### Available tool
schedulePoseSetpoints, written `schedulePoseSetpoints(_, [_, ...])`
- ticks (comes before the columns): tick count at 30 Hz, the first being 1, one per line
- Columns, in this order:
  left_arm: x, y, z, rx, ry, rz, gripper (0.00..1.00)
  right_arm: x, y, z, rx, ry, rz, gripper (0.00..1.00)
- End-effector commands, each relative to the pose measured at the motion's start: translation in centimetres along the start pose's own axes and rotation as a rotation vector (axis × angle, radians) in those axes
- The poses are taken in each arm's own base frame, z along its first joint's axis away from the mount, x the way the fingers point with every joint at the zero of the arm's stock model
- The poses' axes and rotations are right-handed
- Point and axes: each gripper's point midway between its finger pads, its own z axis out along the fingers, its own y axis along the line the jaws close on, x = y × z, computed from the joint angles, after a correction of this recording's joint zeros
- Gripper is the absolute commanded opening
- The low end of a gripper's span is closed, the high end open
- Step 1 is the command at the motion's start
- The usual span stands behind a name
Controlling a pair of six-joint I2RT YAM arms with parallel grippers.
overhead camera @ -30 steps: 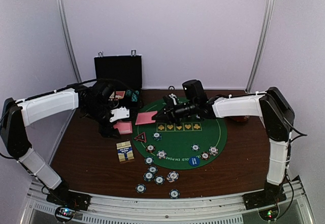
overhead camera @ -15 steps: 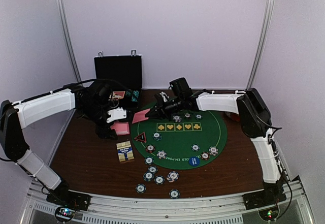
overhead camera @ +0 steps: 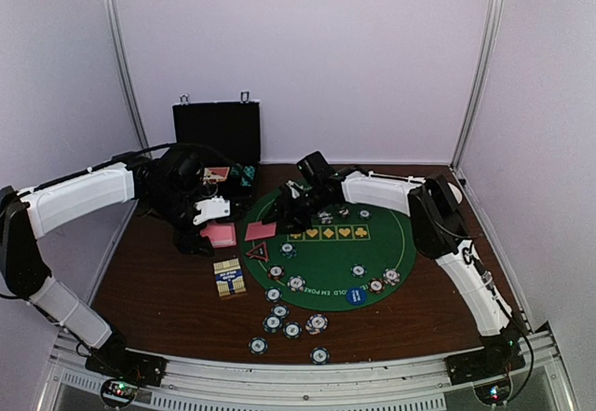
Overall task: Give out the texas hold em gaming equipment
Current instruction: Distribute the poker card in the dealer area, then pass from the left arm to the right
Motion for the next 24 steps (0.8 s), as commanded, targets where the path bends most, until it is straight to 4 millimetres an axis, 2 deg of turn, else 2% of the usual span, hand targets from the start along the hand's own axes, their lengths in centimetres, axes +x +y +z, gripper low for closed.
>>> schedulePoseSetpoints(1, [-0.9, 0.0, -1.1, -0.011, -0.053, 0.008, 0.28, 0.1, 0.9, -2.6, 0.106, -0.030, -0.100, 0.57])
schedulePoseSetpoints(3, [-1.0, 0.0, -1.0, -0.007, -0.053, 0.004, 0.28, 0.1, 1.2, -3.8, 0.145, -0.047, -0.131, 0.65])
schedulePoseSetpoints(7, [-1.6, 0.4, -1.1, -0.007, -0.068, -0.004, 0.27, 0.4, 3.2, -5.9, 0.145, -0.077, -0.181, 0.76])
schedulePoseSetpoints(13, [-2.0, 0.7, -1.1, -0.005, -0.076, -0.008, 0.27, 2.6, 8.0, -7.7, -0.039, -0.125, -0.190, 0.88])
schedulePoseSetpoints(19, [-2.2, 0.7, -1.2, -0.005, -0.080, -0.010, 0.27, 6.9, 11.6, -6.5, -0.198, -0.080, -0.188, 0.91])
schedulePoseSetpoints(24, [-2.1, 0.7, -1.2, -0.004, -0.077, -0.009, 0.27, 9.3, 13.6, -5.4, -0.278, -0.045, -0.191, 0.91])
